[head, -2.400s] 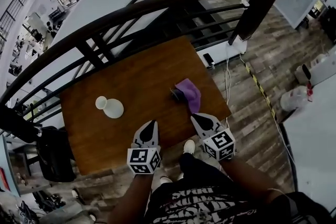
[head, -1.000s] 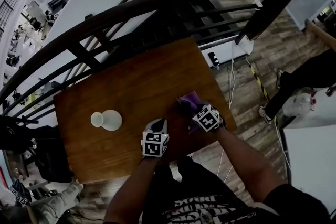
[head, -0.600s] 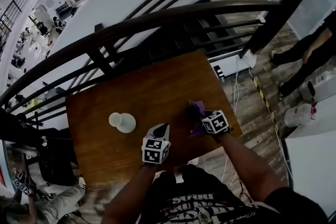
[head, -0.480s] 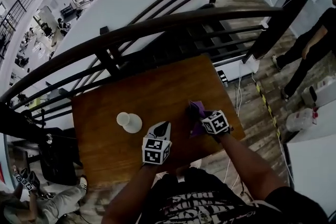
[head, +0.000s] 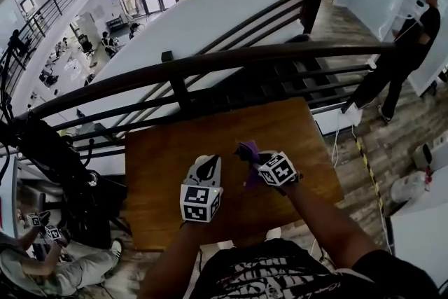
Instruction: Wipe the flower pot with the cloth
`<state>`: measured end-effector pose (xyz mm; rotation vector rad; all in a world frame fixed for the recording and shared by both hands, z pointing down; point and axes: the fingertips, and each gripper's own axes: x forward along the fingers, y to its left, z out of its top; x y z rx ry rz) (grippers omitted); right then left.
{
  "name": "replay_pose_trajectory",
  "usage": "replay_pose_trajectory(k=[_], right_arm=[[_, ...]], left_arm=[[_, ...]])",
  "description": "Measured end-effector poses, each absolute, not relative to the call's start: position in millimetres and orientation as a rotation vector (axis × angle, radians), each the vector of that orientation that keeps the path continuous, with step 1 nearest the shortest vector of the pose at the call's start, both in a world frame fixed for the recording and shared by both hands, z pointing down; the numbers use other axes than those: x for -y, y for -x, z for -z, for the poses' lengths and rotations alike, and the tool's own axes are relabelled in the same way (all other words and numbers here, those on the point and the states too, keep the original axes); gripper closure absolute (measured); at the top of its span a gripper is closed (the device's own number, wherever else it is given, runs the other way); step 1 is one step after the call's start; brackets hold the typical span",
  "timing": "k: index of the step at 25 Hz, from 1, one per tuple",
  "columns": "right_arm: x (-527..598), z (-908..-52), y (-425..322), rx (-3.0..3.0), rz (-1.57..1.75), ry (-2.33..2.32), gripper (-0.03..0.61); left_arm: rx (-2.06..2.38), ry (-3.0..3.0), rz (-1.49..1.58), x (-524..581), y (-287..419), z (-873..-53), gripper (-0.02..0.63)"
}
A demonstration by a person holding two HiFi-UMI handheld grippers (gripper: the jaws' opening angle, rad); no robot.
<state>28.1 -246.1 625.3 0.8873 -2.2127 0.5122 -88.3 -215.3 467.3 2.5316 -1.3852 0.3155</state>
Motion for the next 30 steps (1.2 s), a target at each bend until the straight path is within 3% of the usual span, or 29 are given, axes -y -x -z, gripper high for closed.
replay_pose_trajectory(k=[6, 30], right_arm=[[236, -624, 19, 2.194, -0.462, -0.834, 0.485], [241, -652, 97, 2.208, -0.398, -0.578, 0.484]], left_arm=[[1.401, -2.474, -0.395, 227, 136, -507, 0.615], [1.41, -2.566, -0.613, 239, 134, -555, 0.615]])
